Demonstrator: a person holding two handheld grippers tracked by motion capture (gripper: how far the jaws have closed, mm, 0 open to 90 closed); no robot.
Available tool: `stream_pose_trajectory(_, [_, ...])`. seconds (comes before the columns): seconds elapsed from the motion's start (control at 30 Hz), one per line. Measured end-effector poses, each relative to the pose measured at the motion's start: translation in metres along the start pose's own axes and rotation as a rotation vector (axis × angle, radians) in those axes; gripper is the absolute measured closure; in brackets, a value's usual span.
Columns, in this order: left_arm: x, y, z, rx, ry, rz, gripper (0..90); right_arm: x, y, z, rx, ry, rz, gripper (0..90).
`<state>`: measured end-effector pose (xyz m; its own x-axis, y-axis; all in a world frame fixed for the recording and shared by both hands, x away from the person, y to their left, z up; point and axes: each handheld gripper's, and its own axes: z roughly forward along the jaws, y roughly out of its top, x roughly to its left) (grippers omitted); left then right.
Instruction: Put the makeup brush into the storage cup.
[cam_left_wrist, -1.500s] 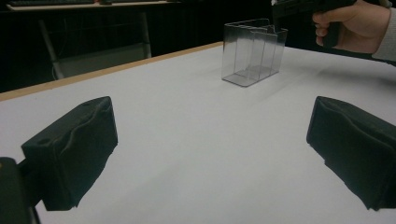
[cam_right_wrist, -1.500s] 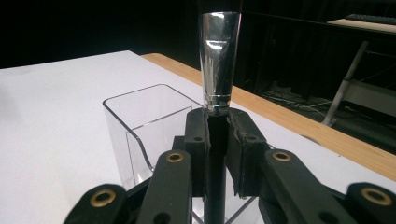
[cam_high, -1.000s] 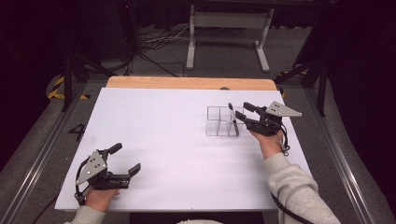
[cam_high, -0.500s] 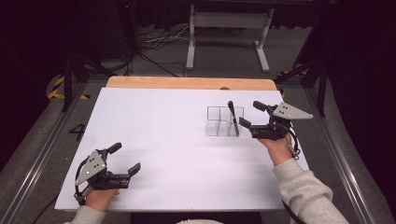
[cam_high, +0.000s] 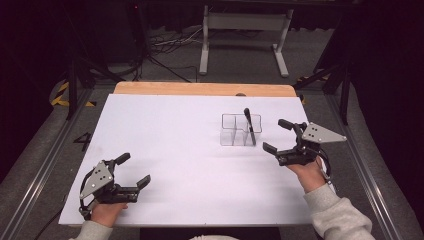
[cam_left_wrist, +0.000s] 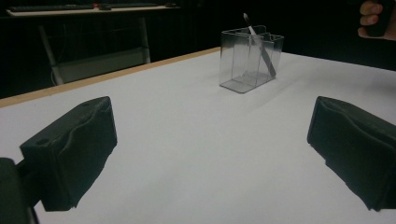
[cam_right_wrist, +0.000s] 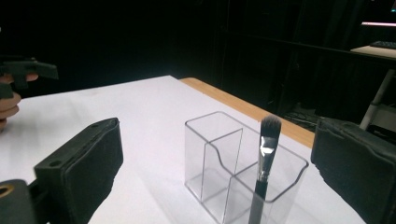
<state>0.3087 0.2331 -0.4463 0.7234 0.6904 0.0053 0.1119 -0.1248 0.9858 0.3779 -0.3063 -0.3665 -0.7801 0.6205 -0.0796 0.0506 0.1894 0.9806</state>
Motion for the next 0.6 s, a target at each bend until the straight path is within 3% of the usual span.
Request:
stream_pose_trajectory(0.47, [0.000, 0.000, 0.000, -0.001, -0.009, 0.002, 2.0, 0.017, -0.028, -0.012, -0.014, 0.020, -0.015, 2.5])
stream_pose_trajectory(0.6, [-0.001, 0.001, 0.000, -0.003, -0.010, -0.001, 2.0, 0.020, -0.038, -0.013, -0.033, 0.022, 0.004, 1.8])
